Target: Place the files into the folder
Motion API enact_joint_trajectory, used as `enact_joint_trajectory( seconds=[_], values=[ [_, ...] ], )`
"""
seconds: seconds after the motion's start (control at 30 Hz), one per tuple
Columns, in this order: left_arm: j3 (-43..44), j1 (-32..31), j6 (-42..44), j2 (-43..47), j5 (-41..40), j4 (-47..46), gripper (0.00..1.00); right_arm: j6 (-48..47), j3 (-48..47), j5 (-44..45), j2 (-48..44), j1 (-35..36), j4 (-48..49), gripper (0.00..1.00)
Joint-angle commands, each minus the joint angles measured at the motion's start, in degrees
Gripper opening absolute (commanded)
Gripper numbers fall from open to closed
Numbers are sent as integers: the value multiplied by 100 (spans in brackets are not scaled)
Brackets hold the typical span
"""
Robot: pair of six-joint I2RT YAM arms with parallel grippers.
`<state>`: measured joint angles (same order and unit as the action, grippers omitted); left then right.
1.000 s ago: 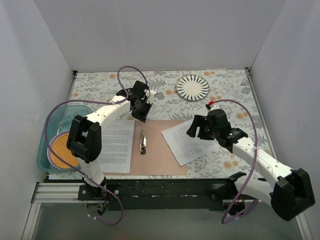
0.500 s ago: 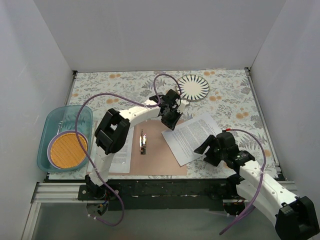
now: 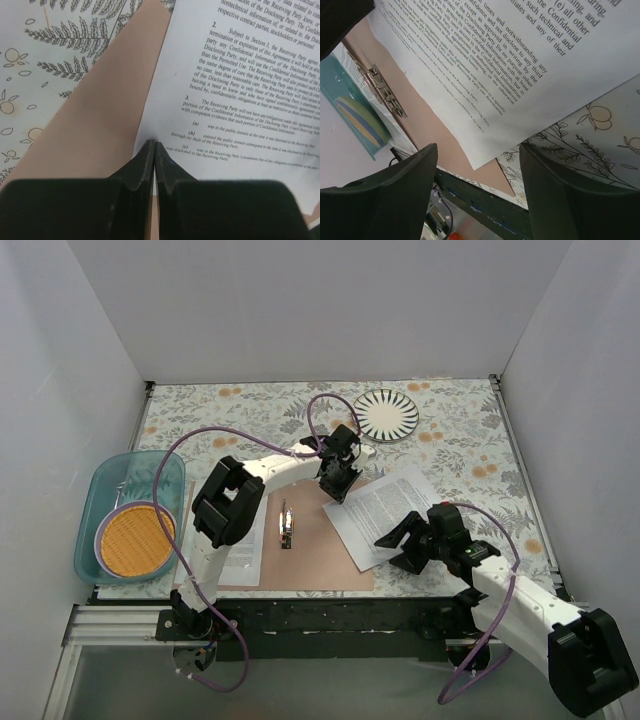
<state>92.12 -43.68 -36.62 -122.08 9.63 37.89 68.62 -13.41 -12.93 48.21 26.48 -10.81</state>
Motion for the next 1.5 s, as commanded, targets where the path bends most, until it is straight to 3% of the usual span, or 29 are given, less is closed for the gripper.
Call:
enact_joint_trajectory(
  seconds=[0.0, 0.33, 0.7, 1.03, 1.47],
  values=[
    [-132, -61, 67, -113, -391, -10, 0, -217, -117, -157, 391, 59, -97, 75],
    [-413, -123, 41, -141, -471, 43, 0, -358, -329, 96, 848, 68, 131, 75],
    [-1160, -123, 164, 378, -681, 34, 0, -1263, -1550, 572, 1192, -266, -132, 75],
    [-1372, -123, 199, 641, -760, 96, 0, -1167, -892, 502, 1174, -688, 527, 74],
    [-1161, -123, 164, 615, -752, 192, 0, -789, -241, 546, 611, -688, 474, 72]
  ],
)
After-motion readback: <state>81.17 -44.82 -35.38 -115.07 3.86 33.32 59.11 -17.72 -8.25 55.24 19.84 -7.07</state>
